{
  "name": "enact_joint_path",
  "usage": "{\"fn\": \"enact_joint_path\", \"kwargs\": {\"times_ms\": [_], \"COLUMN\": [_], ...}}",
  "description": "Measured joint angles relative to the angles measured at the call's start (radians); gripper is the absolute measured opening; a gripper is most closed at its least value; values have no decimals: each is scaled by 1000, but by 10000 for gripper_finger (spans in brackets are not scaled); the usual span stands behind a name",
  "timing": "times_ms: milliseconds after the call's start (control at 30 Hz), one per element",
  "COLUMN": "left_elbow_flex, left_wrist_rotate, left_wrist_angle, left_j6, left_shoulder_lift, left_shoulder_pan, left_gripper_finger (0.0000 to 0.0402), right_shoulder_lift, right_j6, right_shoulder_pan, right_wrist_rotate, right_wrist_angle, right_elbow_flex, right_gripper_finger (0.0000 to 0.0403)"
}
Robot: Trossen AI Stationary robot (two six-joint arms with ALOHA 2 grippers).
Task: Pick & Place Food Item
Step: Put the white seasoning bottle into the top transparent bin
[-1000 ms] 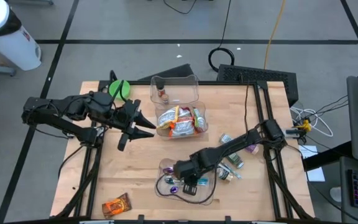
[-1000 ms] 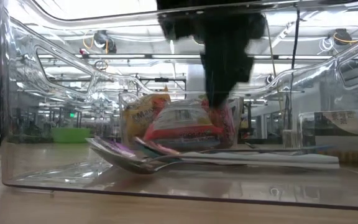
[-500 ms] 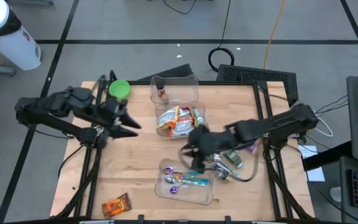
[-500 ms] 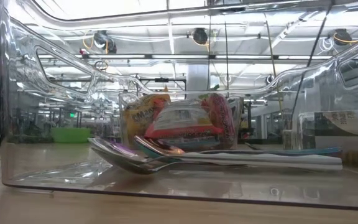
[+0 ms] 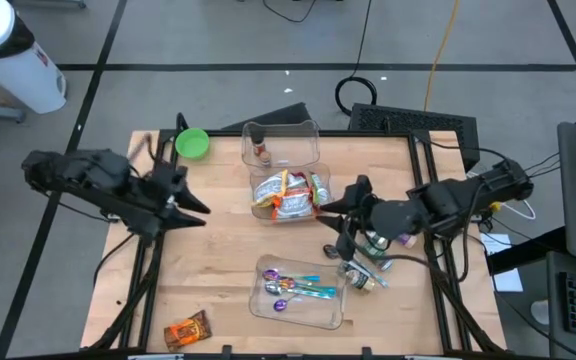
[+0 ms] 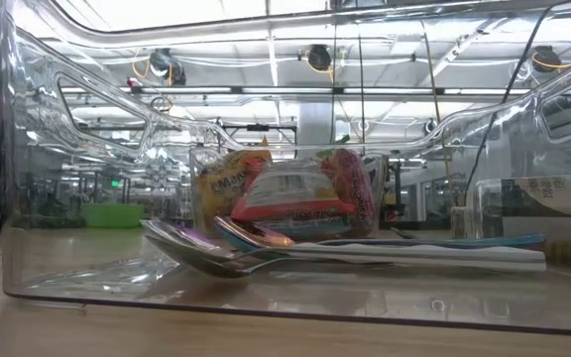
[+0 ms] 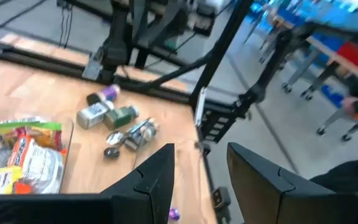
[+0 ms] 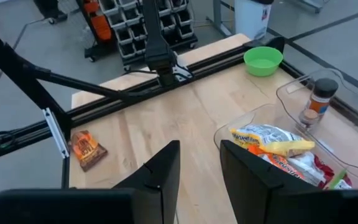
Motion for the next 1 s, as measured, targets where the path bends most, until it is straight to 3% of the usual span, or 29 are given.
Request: {"fn": "enact_joint_path", "kwargs": {"times_ms": [367, 567, 800, 1000], "left_elbow_flex": [-1, -1, -1, -1], "left_wrist_rotate": [3, -8, -20, 82], "left_wrist_angle": [5, 77, 315, 455], "left_j6": [-131, -104, -87, -139], "left_shoulder_lift": [158, 241, 346, 366], "left_shoulder_pan": [-17, -14, 38, 105], "left_gripper_finger": [152, 152, 152, 152], "right_shoulder_lift": [51, 47, -18, -117], "right_j6": [-1, -173, -126, -39], "right_shoulder_pan": [-4, -28, -29, -30], "right_wrist_rotate": [0, 1, -37, -58], "right_wrist_angle": [53, 98, -64, -185], "right_elbow_flex": [0, -54, -132, -236], "right_gripper_finger": [102, 102, 114, 170]}}
